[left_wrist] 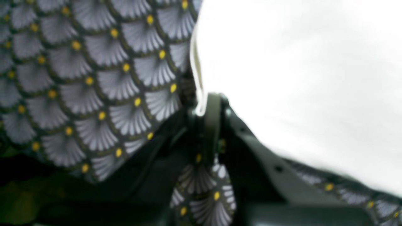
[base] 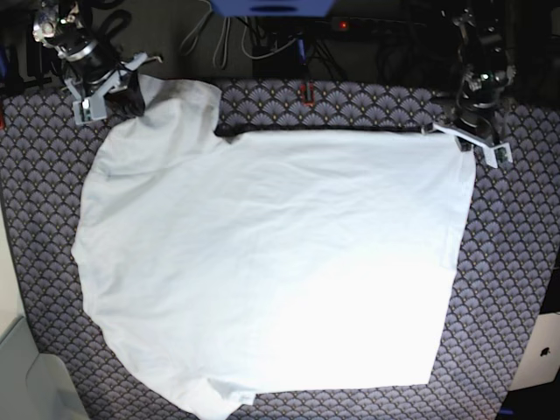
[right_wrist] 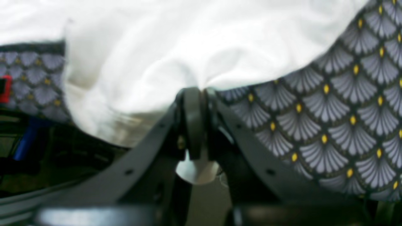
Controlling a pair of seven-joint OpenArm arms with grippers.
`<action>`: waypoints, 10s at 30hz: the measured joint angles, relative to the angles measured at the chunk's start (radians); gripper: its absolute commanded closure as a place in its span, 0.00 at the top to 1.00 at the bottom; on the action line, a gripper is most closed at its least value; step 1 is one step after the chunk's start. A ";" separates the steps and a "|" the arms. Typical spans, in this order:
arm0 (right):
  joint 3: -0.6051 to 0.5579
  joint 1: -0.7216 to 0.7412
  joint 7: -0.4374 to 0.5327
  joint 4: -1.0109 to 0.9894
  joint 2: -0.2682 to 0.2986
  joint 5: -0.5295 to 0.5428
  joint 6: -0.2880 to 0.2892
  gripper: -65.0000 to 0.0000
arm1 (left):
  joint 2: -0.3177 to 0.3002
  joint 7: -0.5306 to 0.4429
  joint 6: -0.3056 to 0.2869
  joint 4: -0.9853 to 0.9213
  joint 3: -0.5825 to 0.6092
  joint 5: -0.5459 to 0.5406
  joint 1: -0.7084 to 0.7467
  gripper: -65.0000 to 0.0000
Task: Fold the T-shirt properly
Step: 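Lower the left gripper onto the other shoulder corner and pinch it, then lift both shoulder corners and pull them apart to stretch the shirt, then hold the shoulder edge taut with both grippers and drag it back, then lower the shoulder edge onto the table and release both grippers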
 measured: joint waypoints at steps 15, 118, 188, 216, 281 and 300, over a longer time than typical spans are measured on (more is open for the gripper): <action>0.100 0.095 -0.090 0.082 0.038 0.001 0.000 0.00 | -0.003 0.087 0.018 0.079 -0.005 0.017 -0.102 0.01; -0.142 0.595 -0.145 -0.449 0.259 0.004 0.003 0.49 | -0.065 0.248 0.015 -0.303 -0.009 0.018 -0.447 0.42; -0.062 0.473 -0.156 -0.299 0.275 0.001 0.116 0.00 | -0.053 0.287 0.010 -0.260 -0.006 0.009 -0.474 0.01; 0.227 0.204 -0.154 0.050 0.280 0.010 0.273 0.00 | -0.114 0.542 0.003 0.116 -0.075 0.002 -0.337 0.01; 0.261 -0.046 -0.139 0.030 0.239 0.013 0.276 0.00 | -0.172 0.538 -0.002 0.166 -0.072 -0.013 -0.046 0.01; 0.238 -0.093 -0.156 0.034 0.244 0.006 0.273 0.02 | -0.176 0.542 -0.001 0.166 -0.066 -0.008 -0.037 0.01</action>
